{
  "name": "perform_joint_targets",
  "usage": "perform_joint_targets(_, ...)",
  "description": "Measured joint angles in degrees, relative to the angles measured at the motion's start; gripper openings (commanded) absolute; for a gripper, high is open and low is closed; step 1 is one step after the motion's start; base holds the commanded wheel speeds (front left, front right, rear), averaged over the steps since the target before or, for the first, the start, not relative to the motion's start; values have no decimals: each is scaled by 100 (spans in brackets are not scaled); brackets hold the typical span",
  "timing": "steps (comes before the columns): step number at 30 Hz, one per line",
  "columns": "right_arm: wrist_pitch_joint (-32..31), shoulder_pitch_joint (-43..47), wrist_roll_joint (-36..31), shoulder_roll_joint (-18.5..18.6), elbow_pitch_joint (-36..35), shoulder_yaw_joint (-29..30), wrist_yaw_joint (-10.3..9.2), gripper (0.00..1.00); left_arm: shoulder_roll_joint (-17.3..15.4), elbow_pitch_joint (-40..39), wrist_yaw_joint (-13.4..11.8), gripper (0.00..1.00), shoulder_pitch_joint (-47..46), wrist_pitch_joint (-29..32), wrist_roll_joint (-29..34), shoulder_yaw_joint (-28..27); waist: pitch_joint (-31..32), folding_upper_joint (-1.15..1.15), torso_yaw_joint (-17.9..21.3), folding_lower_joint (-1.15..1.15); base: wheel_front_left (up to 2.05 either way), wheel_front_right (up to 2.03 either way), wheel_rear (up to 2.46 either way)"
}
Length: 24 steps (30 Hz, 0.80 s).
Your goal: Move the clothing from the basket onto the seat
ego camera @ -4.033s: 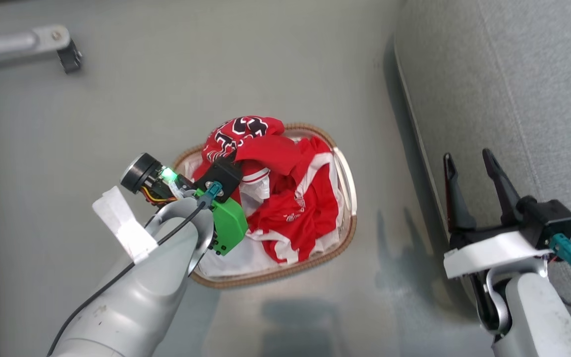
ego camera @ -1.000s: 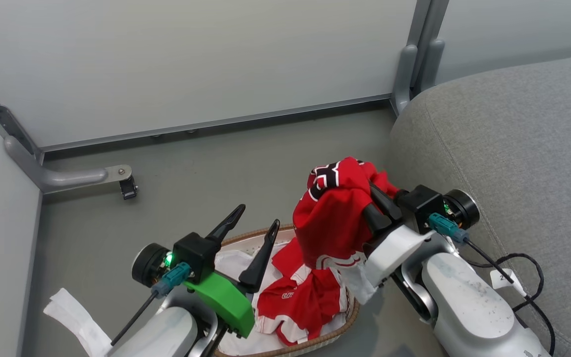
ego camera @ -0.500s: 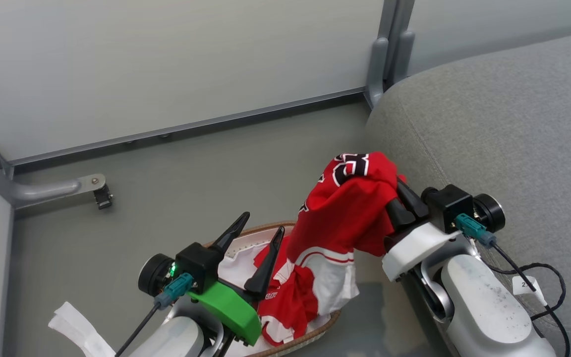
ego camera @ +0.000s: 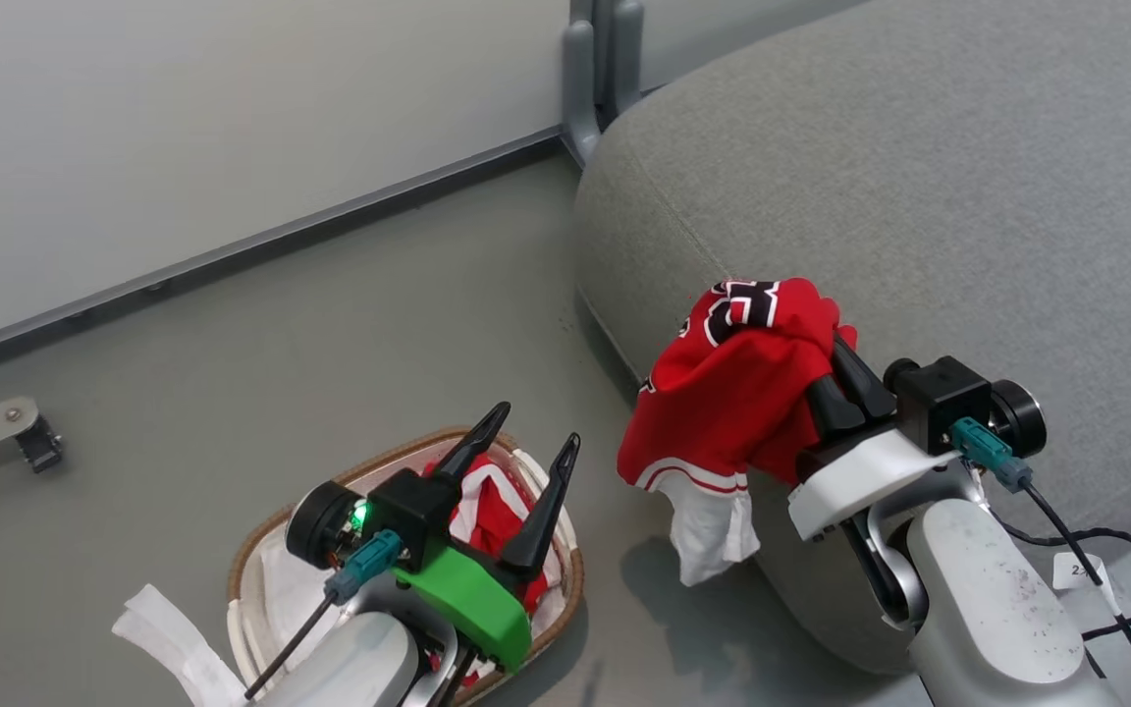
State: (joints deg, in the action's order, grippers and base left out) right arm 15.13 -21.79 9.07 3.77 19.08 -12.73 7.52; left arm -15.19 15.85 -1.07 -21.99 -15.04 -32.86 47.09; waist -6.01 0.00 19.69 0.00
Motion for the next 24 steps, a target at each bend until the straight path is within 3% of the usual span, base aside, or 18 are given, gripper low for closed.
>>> perform_joint_targets(11,0,-250,-119,3,-29,-22,0,0,-11,179,63,100,-227,10,92,88,-490,0,525,0,0,0,0)
perform_joint_targets(18,0,-1171,-144,425,30,-51,0,0,-24,238,54,100,-361,33,125,86,-758,0,391,0,0,0,0)
perform_joint_targets(24,0,-2358,-132,1122,334,240,1,0,0,203,48,100,-531,36,183,115,-987,0,66,0,0,0,0)
